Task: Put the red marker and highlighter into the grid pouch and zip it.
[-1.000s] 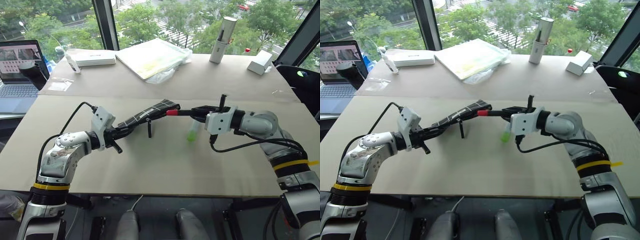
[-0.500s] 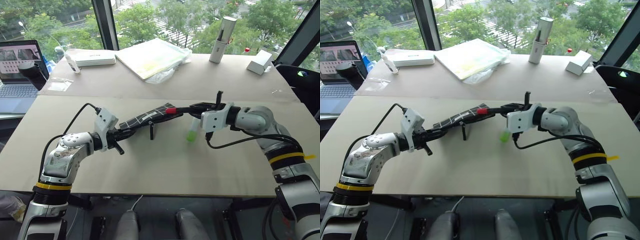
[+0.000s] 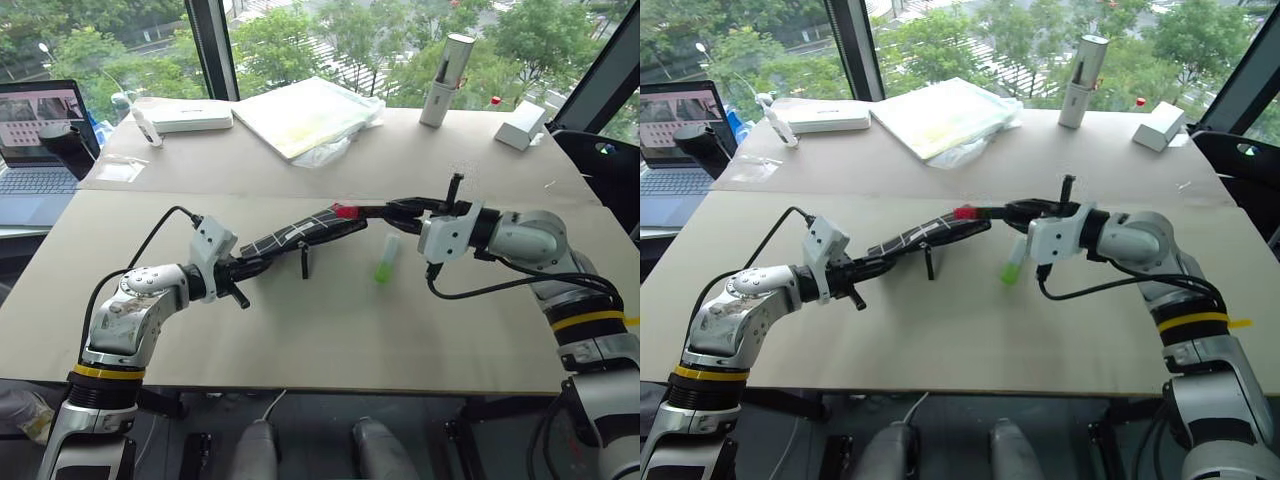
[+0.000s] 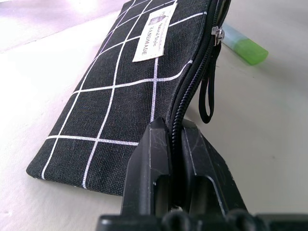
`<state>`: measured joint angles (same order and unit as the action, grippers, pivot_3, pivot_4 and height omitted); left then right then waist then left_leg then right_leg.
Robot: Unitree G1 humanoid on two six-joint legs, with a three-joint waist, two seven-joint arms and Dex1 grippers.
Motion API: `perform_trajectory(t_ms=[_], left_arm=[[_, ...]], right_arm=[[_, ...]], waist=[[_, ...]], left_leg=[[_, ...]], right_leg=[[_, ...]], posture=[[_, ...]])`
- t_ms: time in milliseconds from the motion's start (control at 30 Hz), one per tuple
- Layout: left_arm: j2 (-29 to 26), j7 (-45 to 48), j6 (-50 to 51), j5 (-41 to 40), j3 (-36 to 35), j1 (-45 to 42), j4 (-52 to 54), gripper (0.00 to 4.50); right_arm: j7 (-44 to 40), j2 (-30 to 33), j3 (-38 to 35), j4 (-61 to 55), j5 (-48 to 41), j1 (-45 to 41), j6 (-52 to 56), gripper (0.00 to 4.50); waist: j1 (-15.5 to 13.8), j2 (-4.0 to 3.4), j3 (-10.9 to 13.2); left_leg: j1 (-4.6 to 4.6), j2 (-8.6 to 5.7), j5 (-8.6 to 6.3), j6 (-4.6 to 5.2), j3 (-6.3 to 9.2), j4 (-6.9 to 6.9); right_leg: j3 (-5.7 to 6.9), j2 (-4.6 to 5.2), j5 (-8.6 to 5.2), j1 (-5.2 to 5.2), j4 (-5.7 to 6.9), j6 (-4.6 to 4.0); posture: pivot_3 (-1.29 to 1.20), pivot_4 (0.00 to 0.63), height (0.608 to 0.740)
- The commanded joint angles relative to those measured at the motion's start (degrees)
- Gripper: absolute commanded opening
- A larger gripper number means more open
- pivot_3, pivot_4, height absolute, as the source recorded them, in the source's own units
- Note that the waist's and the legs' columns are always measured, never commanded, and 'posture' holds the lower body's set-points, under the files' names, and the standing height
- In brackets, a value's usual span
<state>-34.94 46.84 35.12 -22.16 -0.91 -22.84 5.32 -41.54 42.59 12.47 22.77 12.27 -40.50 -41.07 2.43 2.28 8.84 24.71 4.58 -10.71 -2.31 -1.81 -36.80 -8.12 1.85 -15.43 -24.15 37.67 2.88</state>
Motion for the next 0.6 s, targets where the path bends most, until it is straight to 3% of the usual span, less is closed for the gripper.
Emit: perform_trajectory(t_ms=[33,600], left_arm=[[-0.21,0.23,-0.79,-0.29,-0.75,-1.52,0.32,0.00],[-0.40,0.16,-0.13,-0.46,-0.64,-1.34,1.26,0.00]], right_arm=[[0.98,0.75,-1.21,-1.89,0.60,-0.22,-0.97,0.56],[5.02,-3.14,2.21,5.67,9.06,-5.75,-3.09,0.56]], waist=[[0.01,0.00,0.00],[0.06,0.00,0.00]], left_leg=[[0.00,0.00,0.00,0.00,0.00,0.00],[-0.01,0.00,0.00,-0.01,0.00,0.00]], right_leg=[[0.00,0.00,0.00,0.00,0.00,0.00],[0.00,0.00,0.00,0.00,0.00,0.00]], posture=[[0.00,0.150,0.740],[0.00,0.150,0.740]])
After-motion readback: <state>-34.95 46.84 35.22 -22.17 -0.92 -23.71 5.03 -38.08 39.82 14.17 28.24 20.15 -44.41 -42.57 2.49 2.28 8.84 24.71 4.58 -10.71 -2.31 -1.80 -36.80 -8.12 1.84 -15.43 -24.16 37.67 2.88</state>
